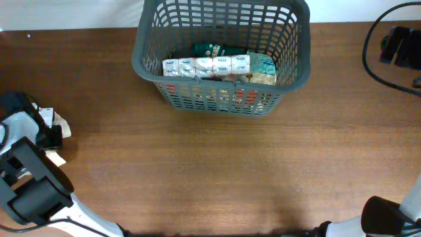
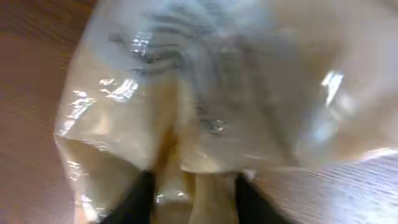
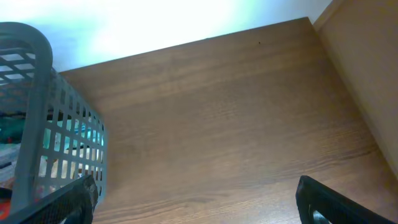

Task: Pack container
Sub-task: 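Move left gripper to the crumpled clear bag and grasp it, then lift the crumpled clear bag with left gripper over the basket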

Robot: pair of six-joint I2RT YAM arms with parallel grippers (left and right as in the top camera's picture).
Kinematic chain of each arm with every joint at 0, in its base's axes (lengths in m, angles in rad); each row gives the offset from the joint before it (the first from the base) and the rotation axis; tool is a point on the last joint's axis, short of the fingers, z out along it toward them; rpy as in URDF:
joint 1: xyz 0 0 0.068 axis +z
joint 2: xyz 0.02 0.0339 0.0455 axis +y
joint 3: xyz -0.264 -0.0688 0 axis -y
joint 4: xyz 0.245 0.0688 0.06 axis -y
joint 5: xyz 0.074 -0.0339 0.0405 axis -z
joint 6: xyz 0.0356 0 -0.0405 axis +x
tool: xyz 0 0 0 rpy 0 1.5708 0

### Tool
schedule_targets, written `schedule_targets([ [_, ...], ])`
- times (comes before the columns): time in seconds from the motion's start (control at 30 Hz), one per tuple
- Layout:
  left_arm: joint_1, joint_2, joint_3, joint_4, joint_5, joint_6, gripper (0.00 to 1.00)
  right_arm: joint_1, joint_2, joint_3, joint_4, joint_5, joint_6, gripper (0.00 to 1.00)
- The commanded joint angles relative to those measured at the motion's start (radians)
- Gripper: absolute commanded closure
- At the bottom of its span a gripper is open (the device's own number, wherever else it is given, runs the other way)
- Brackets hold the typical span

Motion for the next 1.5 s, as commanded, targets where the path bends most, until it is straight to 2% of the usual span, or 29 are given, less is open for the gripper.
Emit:
schedule_targets([
  [0.0,0.004,0.069,-0.026,-0.019,0.029,0.002,0.98,-0.003,0.002,0.0,0.0,-0.005,0.001,0.01],
  [0.2,0.003,0.068,-0.005,-0.03,0.055,0.002,0.98,-0.003,0.002,0.0,0.0,-0.005,0.002,0.01],
  [0.4,-0.002,0.066,0.221,-0.191,0.218,0.002,0.99,-0.003,0.002,0.0,0.0,-0.005,0.002,0.01],
  [0.47,-0.008,0.066,0.345,-0.263,0.266,0.002,0.99,-0.003,0.002,0.0,0.0,-0.005,0.002,0.01],
  [0.83,-0.107,0.056,0.725,-0.423,0.315,0.003,0.99,-0.003,0.002,0.0,0.0,-0.005,0.002,0.01],
  [1.03,-0.241,0.031,0.948,-0.484,0.31,0.128,0.99,-0.003,0.002,0.0,0.0,-0.005,0.002,0.01],
  [1.27,-0.431,-0.003,1.233,-0.48,0.293,0.256,0.99,-0.003,0.002,0.0,0.0,-0.005,0.002,0.01],
  [1.47,-0.617,-0.007,1.368,-0.479,0.305,0.393,0.99,-0.003,0.002,0.0,0.0,-0.005,0.002,0.01],
])
